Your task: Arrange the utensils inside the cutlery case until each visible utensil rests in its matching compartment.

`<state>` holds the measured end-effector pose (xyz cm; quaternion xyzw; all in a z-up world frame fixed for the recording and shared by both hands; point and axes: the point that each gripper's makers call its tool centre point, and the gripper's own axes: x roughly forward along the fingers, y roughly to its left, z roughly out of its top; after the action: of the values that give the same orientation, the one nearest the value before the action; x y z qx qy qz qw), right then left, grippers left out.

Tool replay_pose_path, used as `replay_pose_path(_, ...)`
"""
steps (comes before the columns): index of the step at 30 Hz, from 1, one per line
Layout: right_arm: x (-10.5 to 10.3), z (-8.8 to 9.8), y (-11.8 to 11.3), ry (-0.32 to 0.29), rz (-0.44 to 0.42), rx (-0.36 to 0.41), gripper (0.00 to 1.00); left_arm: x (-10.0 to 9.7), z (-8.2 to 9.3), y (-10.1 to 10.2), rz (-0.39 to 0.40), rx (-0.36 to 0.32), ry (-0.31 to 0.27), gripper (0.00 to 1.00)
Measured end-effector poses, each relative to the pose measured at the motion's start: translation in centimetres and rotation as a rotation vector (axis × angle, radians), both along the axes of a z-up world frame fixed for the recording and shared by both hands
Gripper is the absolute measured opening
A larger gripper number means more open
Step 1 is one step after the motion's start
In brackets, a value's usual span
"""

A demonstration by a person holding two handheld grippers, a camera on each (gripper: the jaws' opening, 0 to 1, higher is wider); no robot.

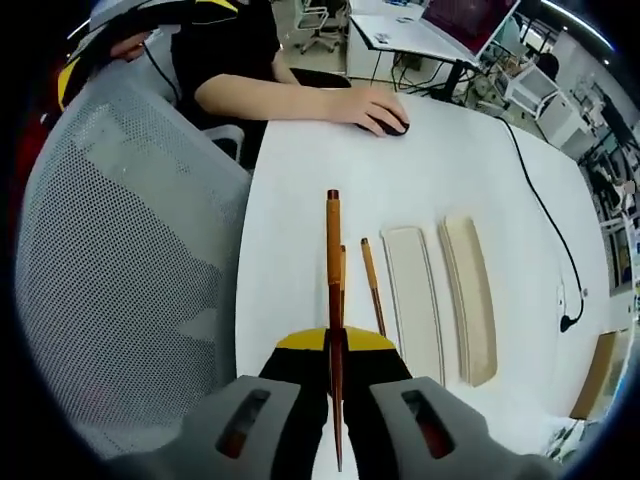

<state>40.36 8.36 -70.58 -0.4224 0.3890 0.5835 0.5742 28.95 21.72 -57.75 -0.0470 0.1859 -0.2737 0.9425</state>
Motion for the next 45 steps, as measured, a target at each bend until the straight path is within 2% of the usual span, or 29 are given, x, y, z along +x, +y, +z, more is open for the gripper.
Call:
replay_pose_path(7,0.5,0.7,-0.1,0.002,-0.011,-0.002,0.0,0.2,0.1,0.5,0.009,0.0,-0.001,0.88)
replay_pose_path(13,1.1,1.4,-0.5,-0.003,0.016,-0.009,0.0,0.4,0.2,0.2,-0.009,0.005,0.0,0.87)
replay_pose_path(26,3.5,2.6,-1.0,-0.039,0.019,-0.02,0.0,0.1,-0.2,0.2,-0.011,0.011,0.013,0.87)
replay_pose_path(36,5.6,4.0,-0.6,-0.049,0.019,-0.017,0.0,-0.3,-0.5,0.7,0.009,0.01,0.021,0.86)
replay_pose_path(45,9.1,6.1,0.1,-0.093,0.044,-0.025,0.0,0.0,-0.5,0.3,0.0,0.01,0.023,0.86)
